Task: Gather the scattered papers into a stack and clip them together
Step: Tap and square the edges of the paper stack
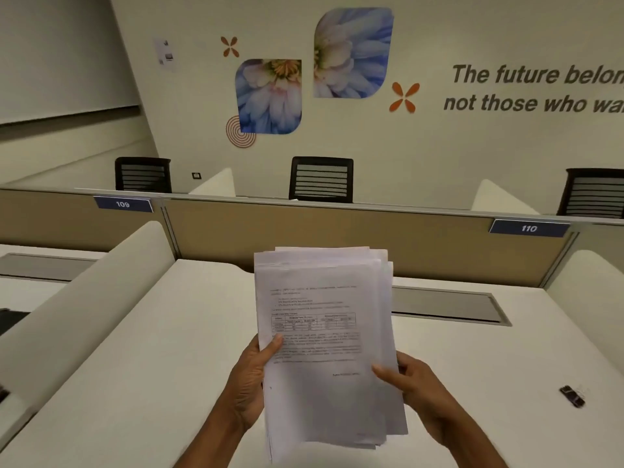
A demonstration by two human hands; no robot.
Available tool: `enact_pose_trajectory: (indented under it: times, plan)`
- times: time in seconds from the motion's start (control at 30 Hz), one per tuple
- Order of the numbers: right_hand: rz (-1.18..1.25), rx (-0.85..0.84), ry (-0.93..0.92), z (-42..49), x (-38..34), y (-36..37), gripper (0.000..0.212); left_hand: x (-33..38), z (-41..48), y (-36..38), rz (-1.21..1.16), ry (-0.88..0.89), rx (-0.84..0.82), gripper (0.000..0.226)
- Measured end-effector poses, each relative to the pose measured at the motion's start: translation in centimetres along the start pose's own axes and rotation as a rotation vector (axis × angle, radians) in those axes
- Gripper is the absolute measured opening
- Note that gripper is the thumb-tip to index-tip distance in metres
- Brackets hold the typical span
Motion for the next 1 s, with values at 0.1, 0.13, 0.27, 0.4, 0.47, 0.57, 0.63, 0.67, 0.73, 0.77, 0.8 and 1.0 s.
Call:
enact_pose_trajectory:
  times: [0.1,0.13,0.27,0.4,0.47,0.57,0.63,0.67,0.73,0.77,0.8,1.0]
  plan:
    - [0.041,0.027,-0.056,1.1,-0.2,-1.2,0.030,-0.4,-0.4,0.8,0.097,0.081,0.063,0.033]
    - [0.061,0.062,-0.069,1.3,0.0,-1.4,0.030,-0.4,-0.5,1.0,0.138,0.111,0.079,0.034]
    - [0.156,0.194,-0.090,1.5,1.7,-1.0,0.025,0.4,-0.7,1.2,0.333,0.187,0.104,0.035]
    - [0.160,0.270,-0.101,1.3,4.1,-0.1,0.027,-0.3,-0.8,-1.0,0.386,0.155,0.137,0.024]
    - [0.151,0.278,-0.083,1.2,5.2,0.7,0.025,-1.3,-1.1,-2.1,0.400,0.125,0.165,0.022]
    - [0.152,0.267,-0.043,1.1,6.1,2.1,0.018,-2.8,-1.1,-3.5,0.402,0.071,0.202,0.024]
    - [0.128,0.264,-0.037,1.3,6.0,2.6,0.022,-3.0,-0.8,-4.0,0.408,0.052,0.208,0.028]
    - [0.118,0.267,-0.040,1.4,5.9,2.6,0.024,-2.9,-0.5,-4.3,0.407,0.048,0.209,0.031]
    - [0.109,0.263,-0.058,1.5,5.4,2.7,0.027,-2.8,-0.2,-4.4,0.397,0.035,0.191,0.039]
    - [0.103,0.256,-0.064,1.6,5.1,3.0,0.028,-3.0,0.0,-4.2,0.398,0.020,0.169,0.043]
    - [0.097,0.244,-0.073,1.7,4.7,3.4,0.031,-3.3,0.1,-3.8,0.407,0.002,0.146,0.046]
    - [0.113,0.250,-0.109,1.3,3.5,3.7,0.035,-2.1,0.8,-4.0,0.395,0.003,0.175,0.039]
Point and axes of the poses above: each hand's wrist, its own z-axis towards the middle knuckle, its own y-axis out of the palm, x = y × z, the point moved 10 cm from there along z, towards the middle knuckle, and after that the axes turned 2 degrees about x, right-handed, at the moved point
